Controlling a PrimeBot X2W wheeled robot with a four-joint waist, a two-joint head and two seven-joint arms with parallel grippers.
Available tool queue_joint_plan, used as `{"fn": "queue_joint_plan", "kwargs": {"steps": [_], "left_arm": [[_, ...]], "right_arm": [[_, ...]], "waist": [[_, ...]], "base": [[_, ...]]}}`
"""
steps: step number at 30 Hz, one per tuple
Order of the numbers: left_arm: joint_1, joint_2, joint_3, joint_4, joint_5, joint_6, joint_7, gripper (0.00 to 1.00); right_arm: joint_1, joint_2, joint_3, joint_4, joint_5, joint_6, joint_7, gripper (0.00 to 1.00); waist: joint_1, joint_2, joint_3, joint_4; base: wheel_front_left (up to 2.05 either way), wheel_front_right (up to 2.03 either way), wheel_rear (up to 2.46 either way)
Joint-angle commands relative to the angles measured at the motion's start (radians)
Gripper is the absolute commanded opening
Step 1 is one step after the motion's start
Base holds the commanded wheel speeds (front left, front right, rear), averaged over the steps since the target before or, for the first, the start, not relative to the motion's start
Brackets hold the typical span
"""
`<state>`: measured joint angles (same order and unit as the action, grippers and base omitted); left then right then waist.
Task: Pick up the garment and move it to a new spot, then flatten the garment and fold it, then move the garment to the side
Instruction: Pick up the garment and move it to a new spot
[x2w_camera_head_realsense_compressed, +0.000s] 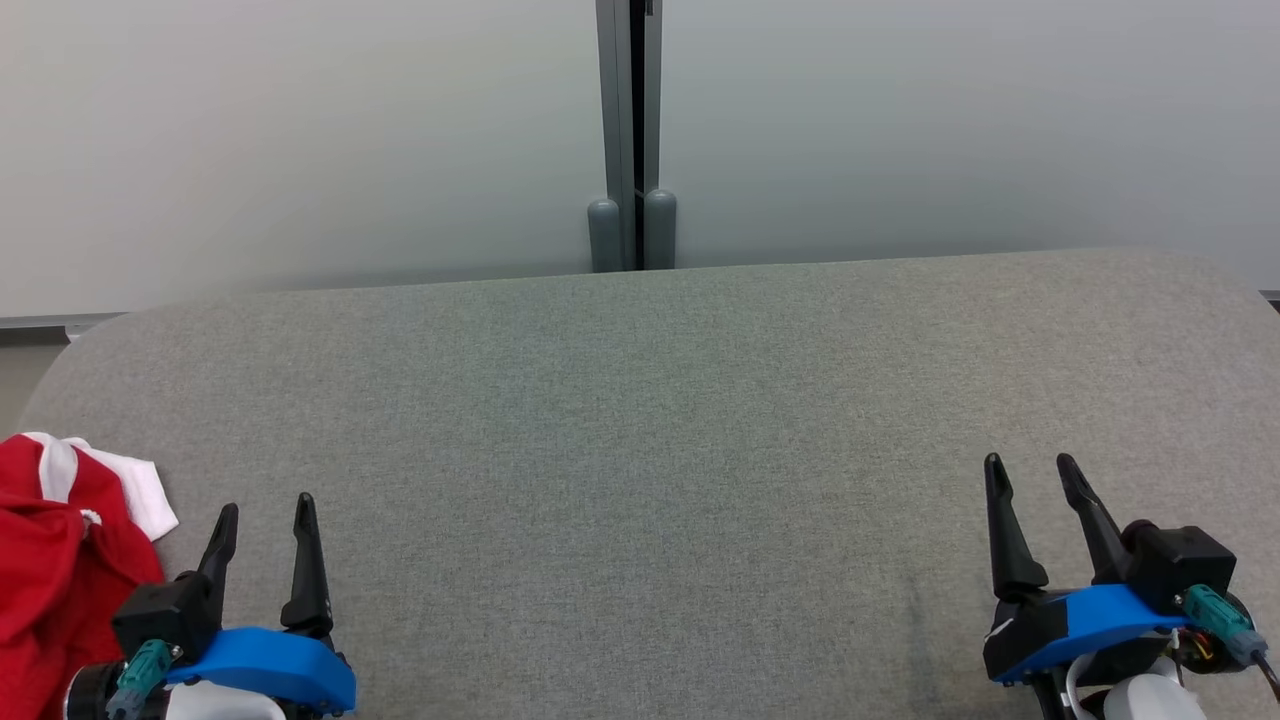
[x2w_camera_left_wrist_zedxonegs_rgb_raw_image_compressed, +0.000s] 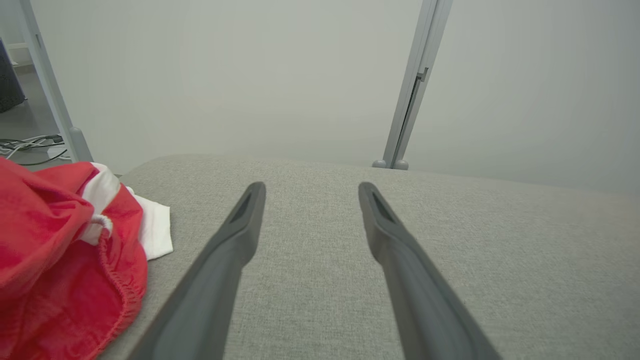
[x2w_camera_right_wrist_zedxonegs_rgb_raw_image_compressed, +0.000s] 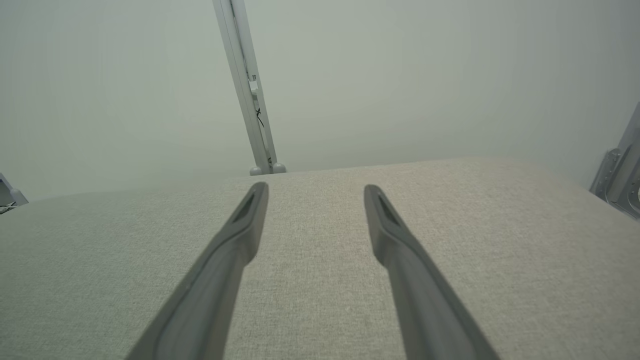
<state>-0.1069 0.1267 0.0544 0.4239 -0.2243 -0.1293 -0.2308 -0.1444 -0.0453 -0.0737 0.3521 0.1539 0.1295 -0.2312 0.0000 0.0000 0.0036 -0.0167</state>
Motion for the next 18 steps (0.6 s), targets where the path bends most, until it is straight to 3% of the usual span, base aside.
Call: {"fn": "queue_joint_plan", "kwargs": {"steps": [1,10,18], "left_arm": [[-0.001,0.002,0.005,0.001,0.025,-0.002,-0.01,1.0],[-0.002,0.006,0.026,0.017,0.082,-0.002,-0.026,1.0],[-0.017,0.019,0.021,0.035,0.117,-0.002,-0.036,1.0]], "right_arm": [[-0.009,-0.007,0.004,-0.006,-0.022,0.002,-0.01,1.0],[-0.016,-0.007,0.019,0.002,-0.09,0.002,-0.026,1.0],[-0.015,-0.007,0.025,0.009,-0.11,0.001,-0.036,1.0]], "waist": [[0.0,0.0,0.0,0.0],[0.0,0.0,0.002,0.024],[0.0,0.0,0.007,0.143]], "base": [[0.0,0.0,0.0],[0.0,0.0,0.0],[0.0,0.0,0.0]]}}
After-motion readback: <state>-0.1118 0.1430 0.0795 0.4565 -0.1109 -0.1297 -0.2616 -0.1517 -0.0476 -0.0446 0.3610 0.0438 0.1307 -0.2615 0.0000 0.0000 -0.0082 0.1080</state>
